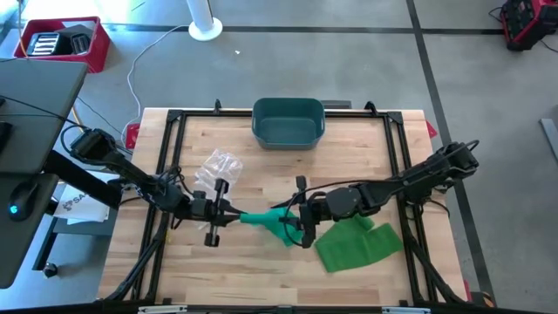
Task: Roll bandage
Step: Roll the blue bandage
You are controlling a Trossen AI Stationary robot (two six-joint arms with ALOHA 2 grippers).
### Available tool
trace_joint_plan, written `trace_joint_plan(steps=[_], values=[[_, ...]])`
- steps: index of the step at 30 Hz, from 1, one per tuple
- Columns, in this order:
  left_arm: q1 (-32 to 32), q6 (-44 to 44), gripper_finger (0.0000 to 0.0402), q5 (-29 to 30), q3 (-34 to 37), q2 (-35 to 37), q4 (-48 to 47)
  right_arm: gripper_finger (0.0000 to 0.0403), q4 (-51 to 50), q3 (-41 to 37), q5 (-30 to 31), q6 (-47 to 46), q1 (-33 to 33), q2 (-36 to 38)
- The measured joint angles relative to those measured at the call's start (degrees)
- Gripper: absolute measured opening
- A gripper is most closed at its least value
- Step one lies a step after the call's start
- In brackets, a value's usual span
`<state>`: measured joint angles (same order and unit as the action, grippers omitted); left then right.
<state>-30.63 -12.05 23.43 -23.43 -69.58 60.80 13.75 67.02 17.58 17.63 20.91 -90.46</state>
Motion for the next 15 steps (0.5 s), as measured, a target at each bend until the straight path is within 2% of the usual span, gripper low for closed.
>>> trace_joint_plan(steps=[4,8,15], values=[[0.0,0.0,0.0001,0.4,-2.2,0.0,-4.7,0.0121,-0.2,0.0,0.0,0.6,0.1,-0.3],[0.0,0.0,0.0015,0.8,-2.4,0.0,-4.6,0.0121,-0.2,0.0,2.0,-0.3,0.0,-0.3],[0.0,0.0,0.0088,0.9,-2.4,0.0,-4.6,0.0121,-0.7,0.0,3.5,-1.3,0.0,-0.4]])
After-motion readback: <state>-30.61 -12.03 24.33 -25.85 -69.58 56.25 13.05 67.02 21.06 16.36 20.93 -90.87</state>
